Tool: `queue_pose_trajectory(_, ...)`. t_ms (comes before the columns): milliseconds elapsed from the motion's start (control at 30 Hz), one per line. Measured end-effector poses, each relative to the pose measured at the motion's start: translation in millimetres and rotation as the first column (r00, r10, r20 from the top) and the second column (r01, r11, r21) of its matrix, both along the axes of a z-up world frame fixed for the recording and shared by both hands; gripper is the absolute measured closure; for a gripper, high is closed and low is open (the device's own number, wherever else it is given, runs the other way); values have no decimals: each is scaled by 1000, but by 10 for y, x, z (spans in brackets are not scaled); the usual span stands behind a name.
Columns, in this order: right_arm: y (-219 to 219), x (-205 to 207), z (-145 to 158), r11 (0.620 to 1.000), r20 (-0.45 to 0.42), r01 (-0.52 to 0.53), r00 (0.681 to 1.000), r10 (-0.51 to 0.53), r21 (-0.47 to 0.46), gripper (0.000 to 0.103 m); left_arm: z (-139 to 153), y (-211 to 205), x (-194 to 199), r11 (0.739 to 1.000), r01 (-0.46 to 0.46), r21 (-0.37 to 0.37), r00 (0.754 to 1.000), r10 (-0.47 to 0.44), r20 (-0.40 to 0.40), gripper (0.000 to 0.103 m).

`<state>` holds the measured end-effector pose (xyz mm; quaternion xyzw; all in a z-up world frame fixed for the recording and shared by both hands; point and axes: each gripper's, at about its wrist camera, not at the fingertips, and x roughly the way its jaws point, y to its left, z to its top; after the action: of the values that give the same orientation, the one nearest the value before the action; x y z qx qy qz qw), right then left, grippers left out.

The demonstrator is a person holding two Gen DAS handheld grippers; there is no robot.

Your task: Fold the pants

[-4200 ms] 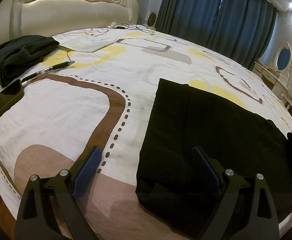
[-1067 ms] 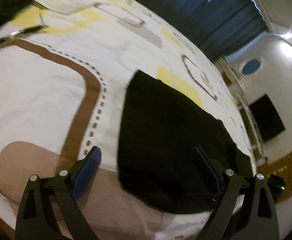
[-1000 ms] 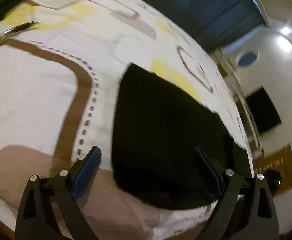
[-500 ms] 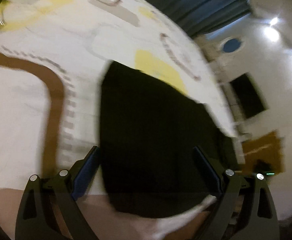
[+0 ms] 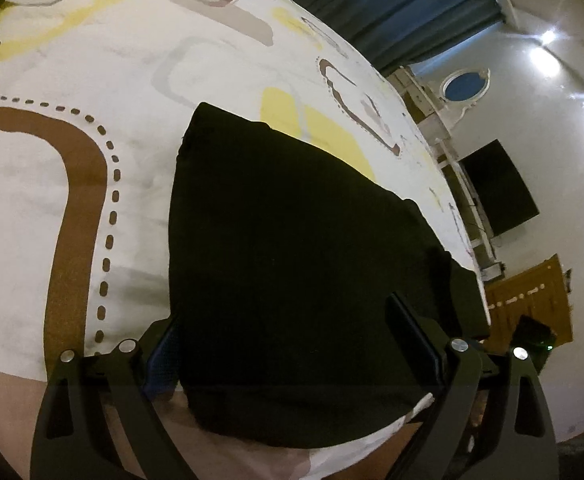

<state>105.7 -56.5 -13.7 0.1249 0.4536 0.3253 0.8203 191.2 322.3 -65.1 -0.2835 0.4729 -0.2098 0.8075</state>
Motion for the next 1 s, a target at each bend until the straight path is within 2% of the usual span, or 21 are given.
queue_pose_trajectory(67, 5, 2, 21, 1000, 7, 2, 1000, -2, -13, 31, 5, -27, 2, 999, -16, 32, 1000, 16, 1, 20)
queue_pose_trajectory(133, -14, 6, 35, 1000, 11, 10, 1000, -10, -21, 29, 3, -5, -3, 989, -62, 131, 998, 65, -18, 60)
queue_pose_trajectory(167, -28, 6, 41, 1000, 13, 16, 1000, -16, -21, 24, -5, 20, -11, 985, -83, 154, 996, 88, -26, 68)
queue_pose_trajectory(233, -43, 6, 57, 999, 18, 24, 1000, -24, -27, 23, -28, 87, -48, 989, -101, 110, 994, 105, -29, 69)
queue_pose_trajectory(300, -53, -2, 85, 998, 35, 33, 999, -31, -55, 23, -26, 90, -63, 988, -107, 107, 994, 110, -24, 69)
queue_pose_trajectory(433, -97, -18, 160, 993, 80, 55, 996, -46, -109, 22, 79, -21, -73, 975, -110, 194, 994, 110, 10, 72)
queue_pose_trajectory(467, -113, -24, 183, 991, 93, 63, 994, -52, -121, 22, 114, -42, -74, 971, -113, 210, 994, 111, 20, 77)
queue_pose_trajectory(533, -150, -33, 204, 987, 110, 77, 992, -62, -139, 21, 202, -78, -61, 969, -120, 218, 993, 113, 41, 79)
queue_pose_trajectory(1000, -563, -66, 307, 982, 148, 156, 979, -139, -111, 21, 762, -626, 75, 967, -106, 231, 984, 69, 162, 80)
